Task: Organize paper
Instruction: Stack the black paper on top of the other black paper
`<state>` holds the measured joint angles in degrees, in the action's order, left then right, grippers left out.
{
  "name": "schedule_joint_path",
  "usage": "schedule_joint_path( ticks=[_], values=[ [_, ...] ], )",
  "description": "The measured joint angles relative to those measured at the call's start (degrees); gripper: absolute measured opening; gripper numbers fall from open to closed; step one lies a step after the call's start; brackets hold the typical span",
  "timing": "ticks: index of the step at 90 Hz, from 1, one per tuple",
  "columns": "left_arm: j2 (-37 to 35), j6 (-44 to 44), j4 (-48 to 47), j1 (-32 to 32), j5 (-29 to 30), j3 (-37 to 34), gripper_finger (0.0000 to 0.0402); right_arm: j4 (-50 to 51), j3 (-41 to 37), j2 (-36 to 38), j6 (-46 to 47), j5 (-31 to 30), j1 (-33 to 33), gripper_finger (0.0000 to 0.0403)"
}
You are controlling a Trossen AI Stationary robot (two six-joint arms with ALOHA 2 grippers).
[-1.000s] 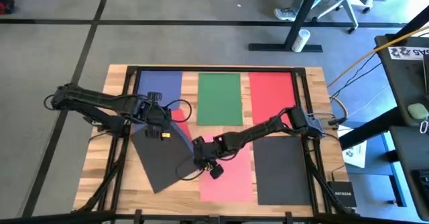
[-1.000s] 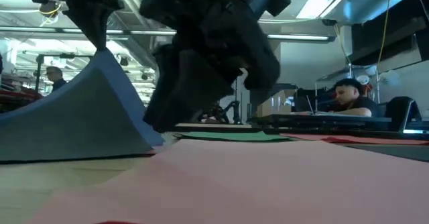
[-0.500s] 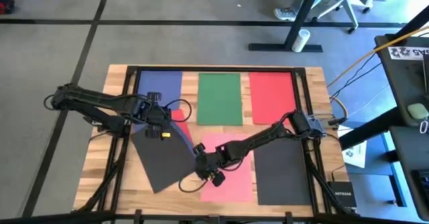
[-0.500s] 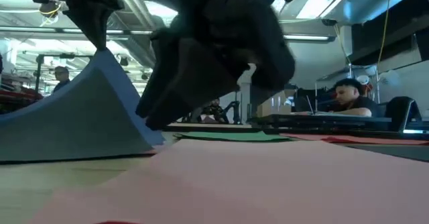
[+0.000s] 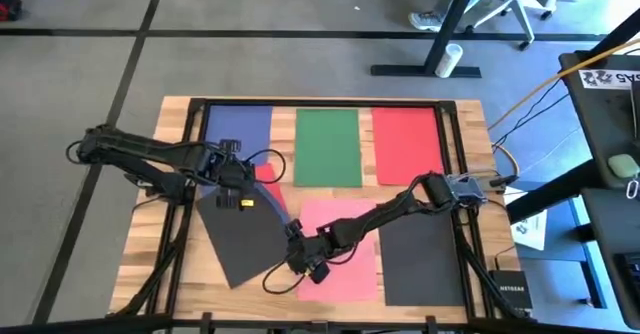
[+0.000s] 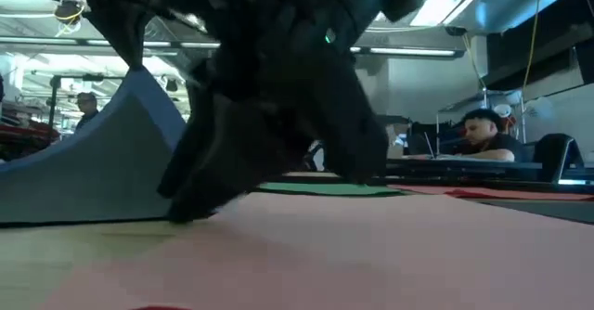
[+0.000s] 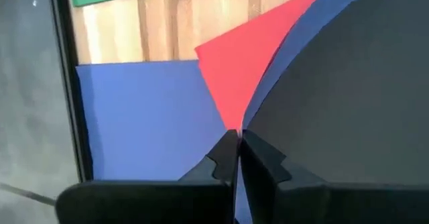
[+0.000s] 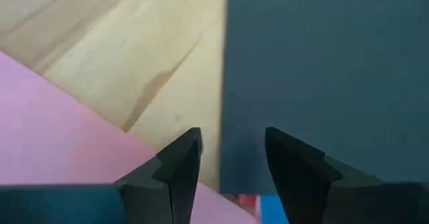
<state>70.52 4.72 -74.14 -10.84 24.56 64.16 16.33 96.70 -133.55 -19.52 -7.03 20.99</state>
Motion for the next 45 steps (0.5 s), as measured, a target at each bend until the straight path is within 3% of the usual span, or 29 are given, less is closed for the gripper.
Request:
schedule_joint_path(
  ticks=[45],
  values=[
    [0.0,1.54,0.27,-1.91,-0.02,0.0,0.0,0.03,0.38,-0.58,4.73,1.24,-2.66,0.0157]
  ],
)
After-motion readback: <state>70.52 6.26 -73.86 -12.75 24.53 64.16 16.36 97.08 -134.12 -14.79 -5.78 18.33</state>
